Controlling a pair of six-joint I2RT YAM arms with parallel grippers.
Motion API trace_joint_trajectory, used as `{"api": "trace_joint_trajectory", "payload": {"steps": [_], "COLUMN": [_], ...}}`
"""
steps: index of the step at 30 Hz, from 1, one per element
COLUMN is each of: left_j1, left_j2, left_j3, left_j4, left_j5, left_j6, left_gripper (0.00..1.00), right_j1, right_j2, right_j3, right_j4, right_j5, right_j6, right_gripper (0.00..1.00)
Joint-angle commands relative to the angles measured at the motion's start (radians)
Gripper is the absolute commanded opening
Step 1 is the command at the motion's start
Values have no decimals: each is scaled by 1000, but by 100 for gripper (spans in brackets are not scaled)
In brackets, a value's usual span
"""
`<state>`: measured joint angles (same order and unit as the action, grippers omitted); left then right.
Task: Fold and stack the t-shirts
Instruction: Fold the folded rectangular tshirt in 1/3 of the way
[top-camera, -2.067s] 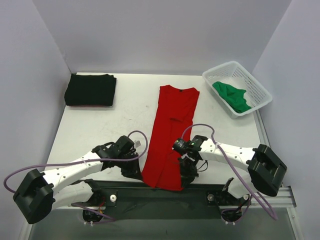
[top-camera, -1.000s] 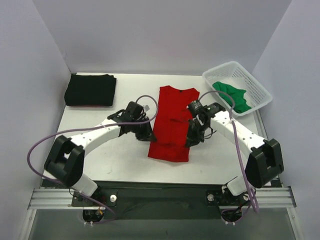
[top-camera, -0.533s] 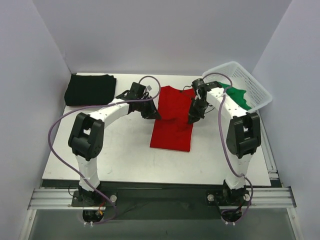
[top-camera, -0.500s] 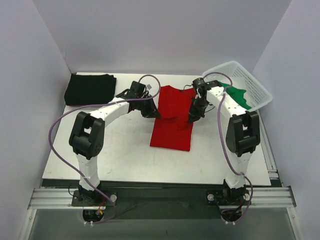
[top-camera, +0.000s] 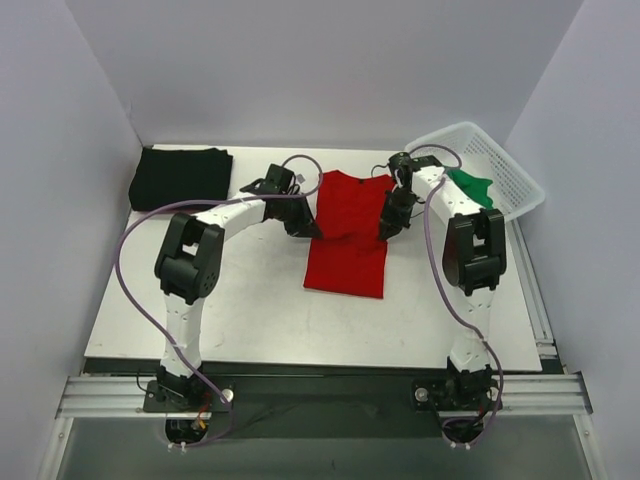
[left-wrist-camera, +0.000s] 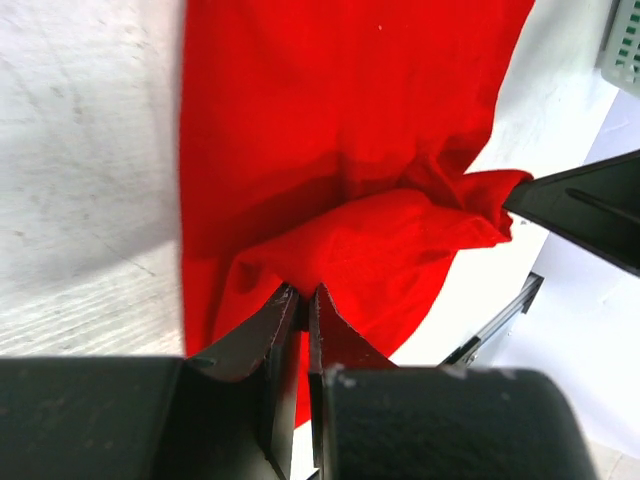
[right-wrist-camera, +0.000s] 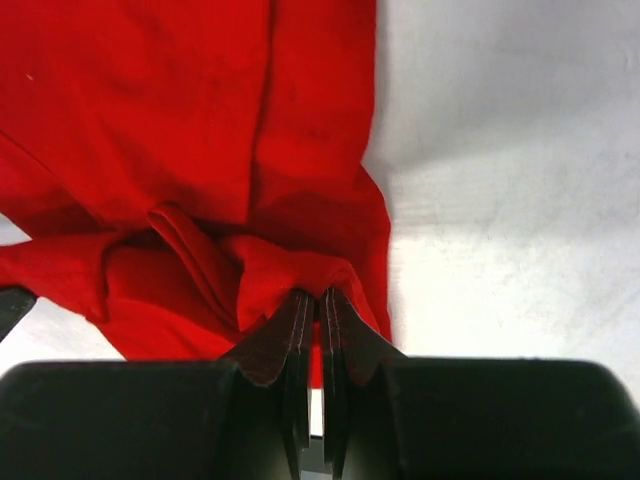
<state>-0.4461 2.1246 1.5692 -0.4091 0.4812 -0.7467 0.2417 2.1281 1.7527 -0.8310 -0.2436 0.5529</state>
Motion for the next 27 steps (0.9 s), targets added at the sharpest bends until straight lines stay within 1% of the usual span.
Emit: {"api": "trace_joint_trajectory", "payload": {"steps": [1, 2, 3, 4, 5, 6, 7, 8, 9, 13, 19, 21, 23, 27], "left_j1": [17, 18, 18, 20, 18, 17, 17, 17, 15, 0, -29, -51, -65, -115], "left_j2": [-23, -28, -43, -54, -67, -102, -121, -141, -179, -250, -328, -347, -356, -397], "left_j3": [43, 38, 35, 25, 12, 2, -35, -52, -72, -158, -299, -340, -362, -417], "left_j4": [26, 32, 35, 38, 44, 53, 58, 59, 67, 50, 33, 23, 12, 27], "left_j5": [-6, -10, -18, -32, -55, -67, -81, -105, -113, -135, -136, -150, -170, -197], "left_j6": [9, 9, 9, 13, 17, 23, 29, 33, 50, 104, 145, 147, 145, 122], "left_gripper": [0, 21, 35, 43, 48, 57, 60, 64, 71, 72, 67, 66, 65, 64], "right_j1": [-10, -18, -19, -22, -24, -25, -25, -27, -25, -21, 19, 27, 34, 48], "right_j2": [32, 35, 35, 26, 18, 7, -20, -34, -49, -132, -203, -203, -191, -154], "right_j3": [76, 100, 109, 119, 126, 131, 131, 128, 117, 56, -79, -107, -128, -116], "right_j4": [-37, -37, -39, -40, -42, -42, -42, -40, -42, -39, -26, -16, -10, 1], "right_j5": [-11, -20, -23, -25, -25, -16, -7, -2, 6, 10, 12, 17, 6, 1], "right_j6": [-28, -30, -31, -30, -30, -31, -34, -42, -47, -62, -85, -85, -85, -88], "right_gripper": [0, 5, 16, 36, 42, 46, 53, 55, 57, 56, 40, 38, 33, 32]}}
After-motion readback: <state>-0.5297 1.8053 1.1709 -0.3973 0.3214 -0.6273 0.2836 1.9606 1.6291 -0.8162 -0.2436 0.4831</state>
